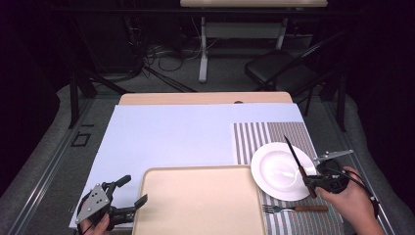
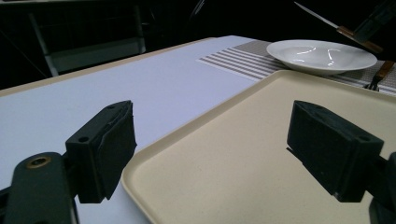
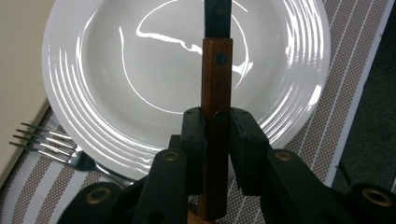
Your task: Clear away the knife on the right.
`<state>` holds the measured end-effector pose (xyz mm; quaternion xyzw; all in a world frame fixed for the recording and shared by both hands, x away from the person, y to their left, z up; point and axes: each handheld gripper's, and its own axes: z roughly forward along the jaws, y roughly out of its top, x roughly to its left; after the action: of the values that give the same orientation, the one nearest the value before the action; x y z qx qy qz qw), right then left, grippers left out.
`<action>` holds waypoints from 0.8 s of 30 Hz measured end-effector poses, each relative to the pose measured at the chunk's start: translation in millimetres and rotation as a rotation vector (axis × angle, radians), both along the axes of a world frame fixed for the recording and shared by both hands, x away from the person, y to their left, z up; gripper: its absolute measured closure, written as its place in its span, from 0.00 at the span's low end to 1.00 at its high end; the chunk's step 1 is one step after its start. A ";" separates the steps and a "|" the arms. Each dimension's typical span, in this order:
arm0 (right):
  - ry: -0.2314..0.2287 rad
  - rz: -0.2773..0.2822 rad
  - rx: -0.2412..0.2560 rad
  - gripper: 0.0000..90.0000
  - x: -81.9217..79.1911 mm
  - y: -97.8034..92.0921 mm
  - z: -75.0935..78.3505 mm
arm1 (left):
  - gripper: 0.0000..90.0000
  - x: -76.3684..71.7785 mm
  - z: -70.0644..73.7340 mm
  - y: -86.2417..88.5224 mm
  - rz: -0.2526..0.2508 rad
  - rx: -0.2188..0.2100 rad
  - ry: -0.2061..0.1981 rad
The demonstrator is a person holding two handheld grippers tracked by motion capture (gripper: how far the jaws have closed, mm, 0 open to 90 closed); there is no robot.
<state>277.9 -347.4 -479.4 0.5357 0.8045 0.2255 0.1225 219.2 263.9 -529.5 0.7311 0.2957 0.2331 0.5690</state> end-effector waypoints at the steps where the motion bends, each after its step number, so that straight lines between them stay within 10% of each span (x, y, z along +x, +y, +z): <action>1: -0.001 -0.003 -0.001 0.85 -2.2 0.1 -0.1 | 0.17 0.0 0.0 -0.1 0.000 0.000 0.000; 24: 0.012 -0.002 0.042 0.85 -34.9 36.8 10.4 | 0.17 -1.6 1.1 -0.4 0.002 0.002 -0.006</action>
<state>243.0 -310.6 -469.1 0.5404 0.7997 0.2390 0.1065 217.6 263.5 -528.4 0.7307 0.2945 0.2362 0.5688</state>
